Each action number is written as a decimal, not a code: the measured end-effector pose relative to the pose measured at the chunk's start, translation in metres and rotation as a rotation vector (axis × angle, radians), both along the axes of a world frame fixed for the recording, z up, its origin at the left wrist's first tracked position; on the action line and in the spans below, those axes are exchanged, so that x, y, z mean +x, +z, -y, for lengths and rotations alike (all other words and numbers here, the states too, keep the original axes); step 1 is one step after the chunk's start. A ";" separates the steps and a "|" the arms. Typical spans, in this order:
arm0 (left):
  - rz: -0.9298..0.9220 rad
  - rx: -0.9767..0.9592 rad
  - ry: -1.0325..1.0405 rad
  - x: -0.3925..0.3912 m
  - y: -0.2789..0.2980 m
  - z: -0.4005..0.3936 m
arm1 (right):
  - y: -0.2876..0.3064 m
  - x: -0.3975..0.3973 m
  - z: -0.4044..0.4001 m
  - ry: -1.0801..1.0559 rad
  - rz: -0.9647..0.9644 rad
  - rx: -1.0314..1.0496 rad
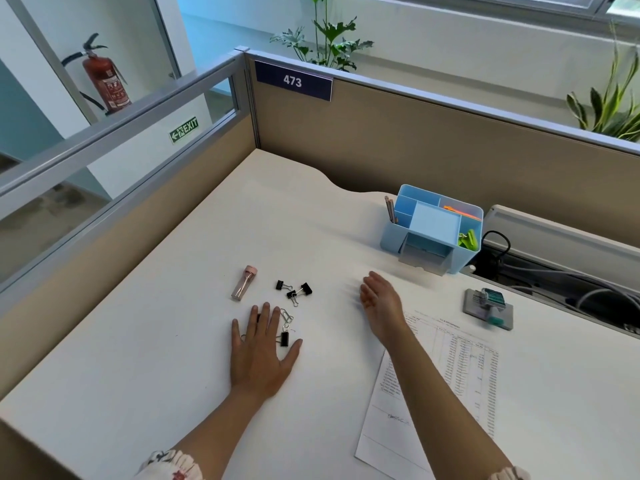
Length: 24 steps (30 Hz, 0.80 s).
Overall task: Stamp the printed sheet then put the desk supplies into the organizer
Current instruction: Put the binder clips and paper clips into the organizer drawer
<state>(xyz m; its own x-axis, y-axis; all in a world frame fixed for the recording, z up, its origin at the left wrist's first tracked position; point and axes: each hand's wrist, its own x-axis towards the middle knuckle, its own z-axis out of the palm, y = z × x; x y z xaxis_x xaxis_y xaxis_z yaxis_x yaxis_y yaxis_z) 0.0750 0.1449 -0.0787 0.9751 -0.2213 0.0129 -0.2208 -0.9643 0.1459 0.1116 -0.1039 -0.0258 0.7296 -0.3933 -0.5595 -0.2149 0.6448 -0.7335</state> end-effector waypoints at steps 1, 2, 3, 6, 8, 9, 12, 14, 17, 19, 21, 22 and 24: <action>0.008 0.013 0.001 0.001 0.002 0.001 | -0.002 -0.001 -0.011 0.105 -0.005 -0.140; 0.020 0.019 0.005 0.002 0.004 0.002 | -0.006 -0.003 -0.022 0.221 0.001 -0.297; 0.038 0.015 0.012 0.004 0.006 0.004 | -0.010 -0.005 -0.032 0.337 0.013 -0.461; 0.100 -0.078 0.024 0.014 0.013 0.010 | -0.019 -0.007 -0.057 0.601 0.084 -0.942; 0.120 -0.139 0.005 0.026 0.017 0.013 | -0.021 -0.003 -0.069 0.717 0.184 -1.151; 0.120 -0.149 -0.012 0.032 0.019 0.013 | -0.023 0.000 -0.074 0.770 0.207 -1.207; 0.011 -0.171 -0.068 0.054 0.024 0.011 | -0.025 0.007 -0.085 0.882 0.198 -1.284; -0.093 -0.194 -0.124 0.065 0.023 0.008 | -0.026 0.009 -0.090 0.908 0.199 -1.323; -0.186 -0.216 -0.208 0.079 0.022 0.007 | -0.027 0.011 -0.092 0.918 0.241 -1.453; -0.205 -0.209 -0.207 0.085 0.024 0.008 | -0.031 0.010 -0.093 0.893 0.289 -1.566; -0.178 -0.206 -0.168 0.088 0.026 0.010 | -0.032 0.008 -0.090 0.844 0.295 -1.618; -0.151 -0.207 -0.145 0.088 0.028 0.012 | -0.032 0.006 -0.089 0.824 0.284 -1.628; -0.108 -0.204 -0.112 0.088 0.030 0.014 | -0.030 0.003 -0.085 0.813 0.247 -1.623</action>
<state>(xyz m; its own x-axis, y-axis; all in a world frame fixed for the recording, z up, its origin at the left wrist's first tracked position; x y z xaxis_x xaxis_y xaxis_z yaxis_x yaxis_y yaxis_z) 0.1628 0.1312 -0.0491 0.9428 -0.3316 -0.0349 -0.2971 -0.8829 0.3637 0.1147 -0.0186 -0.0562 0.9912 0.0786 0.1065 0.1225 -0.8489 -0.5141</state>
